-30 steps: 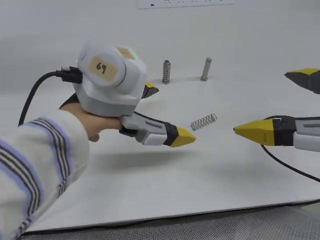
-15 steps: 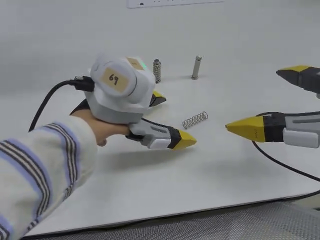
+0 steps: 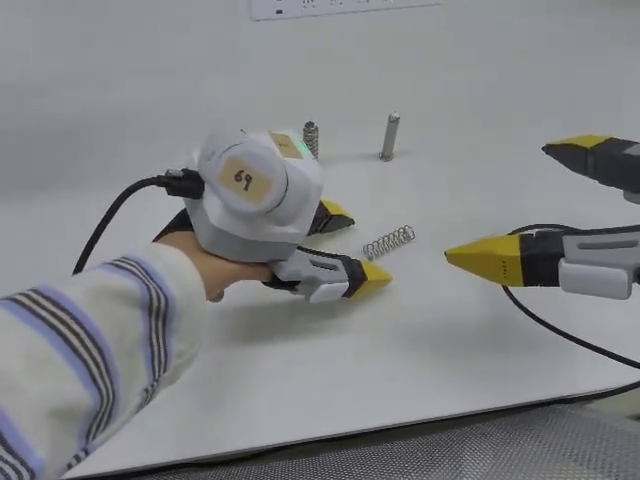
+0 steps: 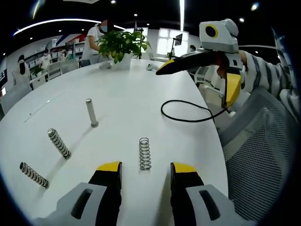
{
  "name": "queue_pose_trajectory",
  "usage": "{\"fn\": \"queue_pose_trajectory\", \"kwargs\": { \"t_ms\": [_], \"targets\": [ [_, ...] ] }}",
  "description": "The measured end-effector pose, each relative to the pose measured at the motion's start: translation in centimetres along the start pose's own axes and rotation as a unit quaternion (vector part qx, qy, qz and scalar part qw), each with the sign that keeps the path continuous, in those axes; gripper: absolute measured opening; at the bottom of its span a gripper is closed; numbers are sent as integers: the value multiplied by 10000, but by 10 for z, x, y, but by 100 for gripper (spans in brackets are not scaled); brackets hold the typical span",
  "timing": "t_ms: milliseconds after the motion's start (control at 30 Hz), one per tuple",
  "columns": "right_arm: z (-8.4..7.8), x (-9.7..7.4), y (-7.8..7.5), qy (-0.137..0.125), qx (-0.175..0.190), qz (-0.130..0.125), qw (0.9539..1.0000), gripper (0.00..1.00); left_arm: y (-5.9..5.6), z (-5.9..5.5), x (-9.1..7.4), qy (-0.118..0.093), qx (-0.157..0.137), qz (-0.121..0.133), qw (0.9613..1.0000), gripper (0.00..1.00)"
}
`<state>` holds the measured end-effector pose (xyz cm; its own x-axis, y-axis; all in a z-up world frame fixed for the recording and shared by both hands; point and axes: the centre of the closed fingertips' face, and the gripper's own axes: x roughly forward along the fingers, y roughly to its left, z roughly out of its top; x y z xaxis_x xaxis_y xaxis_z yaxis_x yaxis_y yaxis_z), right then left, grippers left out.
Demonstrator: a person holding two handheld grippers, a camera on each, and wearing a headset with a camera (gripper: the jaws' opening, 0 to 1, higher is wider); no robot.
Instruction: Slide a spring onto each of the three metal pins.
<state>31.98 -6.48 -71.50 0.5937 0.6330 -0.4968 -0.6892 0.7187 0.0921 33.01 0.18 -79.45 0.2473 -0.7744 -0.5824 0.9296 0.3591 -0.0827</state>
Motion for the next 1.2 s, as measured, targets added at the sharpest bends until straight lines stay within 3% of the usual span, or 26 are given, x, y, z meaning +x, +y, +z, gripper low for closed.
{"fn": "queue_pose_trajectory", "kwargs": {
  "t_ms": [300,833,1200],
  "targets": [
    [-1,2,5,-13,34,75,10000,93,1,-3,5,80,-6,-21,10000,21],
    [1,-1,1,-16,36,76,10000,91,4,-2,12,114,294,89,9995,4],
    [0,-2,-3,-3,23,59,10000,91,5,-3,14,173,334,52,9993,3]
  ]
}}
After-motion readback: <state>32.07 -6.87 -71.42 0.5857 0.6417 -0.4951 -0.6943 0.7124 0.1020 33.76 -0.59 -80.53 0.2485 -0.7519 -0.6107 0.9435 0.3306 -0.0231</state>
